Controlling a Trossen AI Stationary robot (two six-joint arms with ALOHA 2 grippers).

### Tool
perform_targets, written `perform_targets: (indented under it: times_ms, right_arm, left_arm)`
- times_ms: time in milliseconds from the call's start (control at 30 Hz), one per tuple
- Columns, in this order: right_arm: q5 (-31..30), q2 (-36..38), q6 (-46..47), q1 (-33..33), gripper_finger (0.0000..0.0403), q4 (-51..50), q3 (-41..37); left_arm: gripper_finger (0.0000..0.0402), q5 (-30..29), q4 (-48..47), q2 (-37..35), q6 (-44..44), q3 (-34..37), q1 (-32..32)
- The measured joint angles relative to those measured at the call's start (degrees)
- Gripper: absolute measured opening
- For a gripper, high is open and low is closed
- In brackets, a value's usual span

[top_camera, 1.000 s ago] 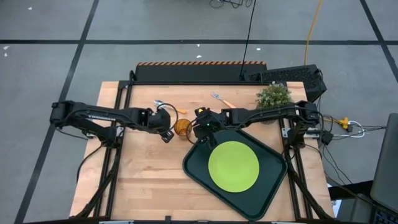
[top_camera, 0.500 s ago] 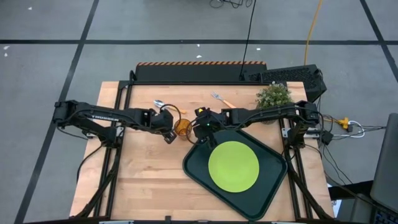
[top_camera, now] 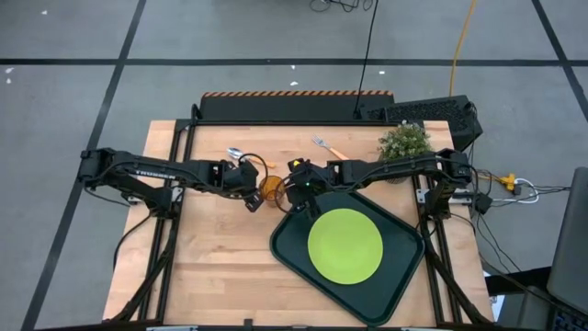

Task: Pick and place plate/cup/fork/spoon on tray
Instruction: Put the brown cup on the black tray to the top right of the green plate

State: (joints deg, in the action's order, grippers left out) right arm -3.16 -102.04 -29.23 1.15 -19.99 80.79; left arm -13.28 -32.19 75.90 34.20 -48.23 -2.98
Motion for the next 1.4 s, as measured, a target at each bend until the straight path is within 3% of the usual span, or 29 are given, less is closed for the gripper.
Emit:
perform_targets:
  times_ms: [533,833,1400]
  right_arm:
    - [0.2,0.0,1.3,0.0,0.0210,-0.1,0.0]
    - [0.3,-0.6,-1.3,0.3,0.0210,-0.9,-0.9]
    - [0.5,-2.4,1.3,0.7,0.0210,-7.5,1.2]
  left_arm:
    - [0.0124,0.4,5.7,0.0,-1.6,0.0,0.0]
    - [0.0124,1.2,7.9,3.4,-2.3,0.1,0.0]
    - [0.0124,1.3,10.8,5.1,-4.6,0.0,-0.1]
